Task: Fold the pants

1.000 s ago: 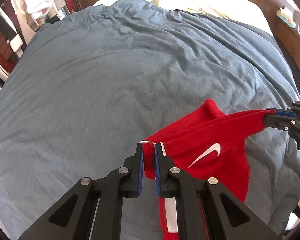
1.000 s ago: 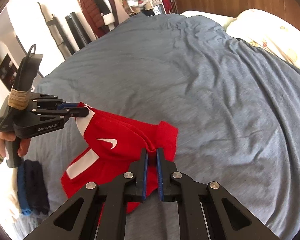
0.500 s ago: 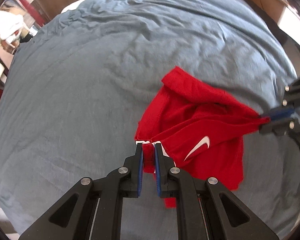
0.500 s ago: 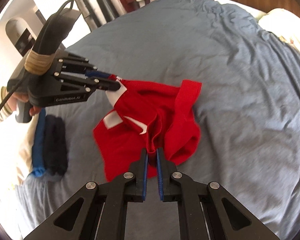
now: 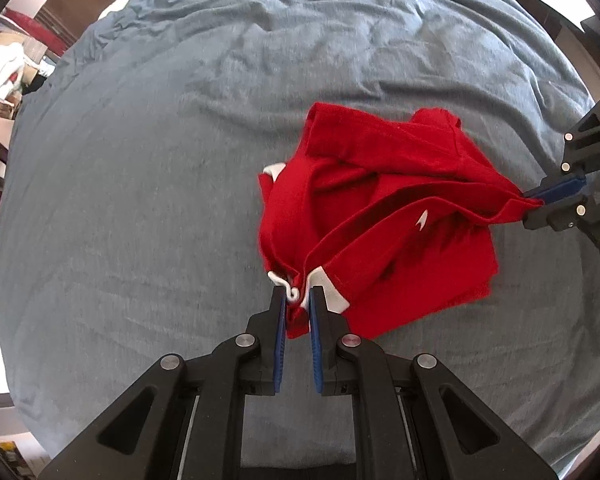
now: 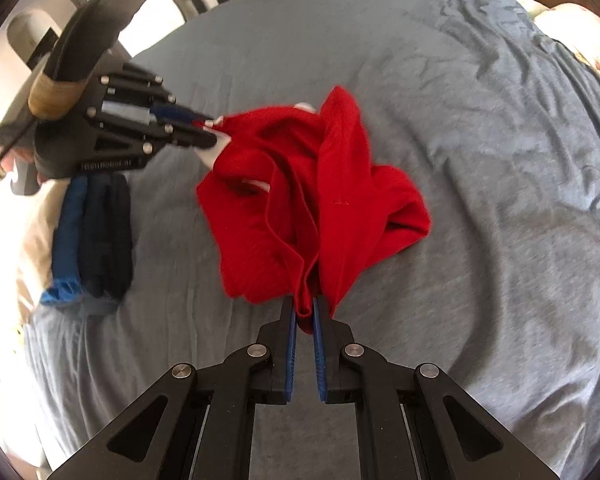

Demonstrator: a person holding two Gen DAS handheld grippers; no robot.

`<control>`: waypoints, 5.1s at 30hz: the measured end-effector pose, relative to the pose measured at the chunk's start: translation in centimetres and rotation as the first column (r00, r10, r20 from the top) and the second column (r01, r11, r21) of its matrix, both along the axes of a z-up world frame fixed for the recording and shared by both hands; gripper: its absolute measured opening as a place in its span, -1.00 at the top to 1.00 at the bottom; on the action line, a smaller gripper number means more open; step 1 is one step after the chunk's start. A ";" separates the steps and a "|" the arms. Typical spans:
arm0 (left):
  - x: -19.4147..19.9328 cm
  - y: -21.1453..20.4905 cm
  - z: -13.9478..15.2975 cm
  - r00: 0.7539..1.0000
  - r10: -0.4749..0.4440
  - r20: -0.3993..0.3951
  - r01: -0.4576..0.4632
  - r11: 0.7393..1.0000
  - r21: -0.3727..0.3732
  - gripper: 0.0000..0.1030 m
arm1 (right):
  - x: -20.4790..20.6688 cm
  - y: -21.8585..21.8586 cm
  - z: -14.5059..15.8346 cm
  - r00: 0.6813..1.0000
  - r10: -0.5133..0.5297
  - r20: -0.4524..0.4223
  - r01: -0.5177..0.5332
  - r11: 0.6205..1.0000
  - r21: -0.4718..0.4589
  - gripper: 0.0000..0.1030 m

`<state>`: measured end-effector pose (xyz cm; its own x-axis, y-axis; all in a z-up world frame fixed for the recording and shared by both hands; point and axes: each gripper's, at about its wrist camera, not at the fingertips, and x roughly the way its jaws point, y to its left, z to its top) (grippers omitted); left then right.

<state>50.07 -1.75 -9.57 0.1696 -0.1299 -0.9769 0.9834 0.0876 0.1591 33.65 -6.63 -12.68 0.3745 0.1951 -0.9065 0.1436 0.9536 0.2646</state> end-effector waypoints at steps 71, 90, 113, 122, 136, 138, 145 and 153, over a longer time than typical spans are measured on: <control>4.1 0.7 0.5 0.973 0.153 -0.175 -0.165 0.985 -0.053 0.79 | 8.8 -5.6 2.7 0.985 0.046 0.169 -0.034 0.997 -0.076 0.84; -0.9 2.9 0.3 0.992 -0.090 0.083 0.082 0.992 0.096 0.79 | 1.6 3.0 1.9 0.909 0.416 0.024 -0.408 0.901 -0.147 0.84; -2.4 2.8 4.4 0.992 -0.044 0.117 0.038 0.998 0.056 -0.05 | -1.7 1.0 2.4 0.989 0.149 -0.021 -0.150 0.986 -0.078 0.27; 3.2 -2.3 3.8 0.991 0.131 0.016 -0.130 0.989 -0.075 -0.05 | -0.7 -4.3 2.4 0.965 -0.259 0.052 0.259 0.966 -0.004 0.22; 7.5 -6.4 -1.6 0.958 0.226 -0.177 -0.237 0.971 -0.043 -0.04 | 0.6 -8.8 -3.1 0.846 -0.531 -0.052 0.530 0.827 0.189 0.22; 7.9 -6.6 -2.4 0.942 0.242 -0.233 -0.255 0.967 -0.027 -0.04 | 0.8 -8.9 -3.6 0.835 -0.547 -0.062 0.548 0.813 0.196 0.22; 8.5 -7.3 -5.1 0.916 0.251 -0.311 -0.259 0.966 0.016 -0.02 | 1.4 -8.5 -5.5 0.831 -0.547 -0.100 0.554 0.802 0.224 0.23; 8.4 -7.0 -6.5 0.892 0.261 -0.369 -0.266 0.963 0.040 0.25 | 1.8 -8.3 -7.5 0.836 -0.530 -0.140 0.548 0.802 0.236 0.23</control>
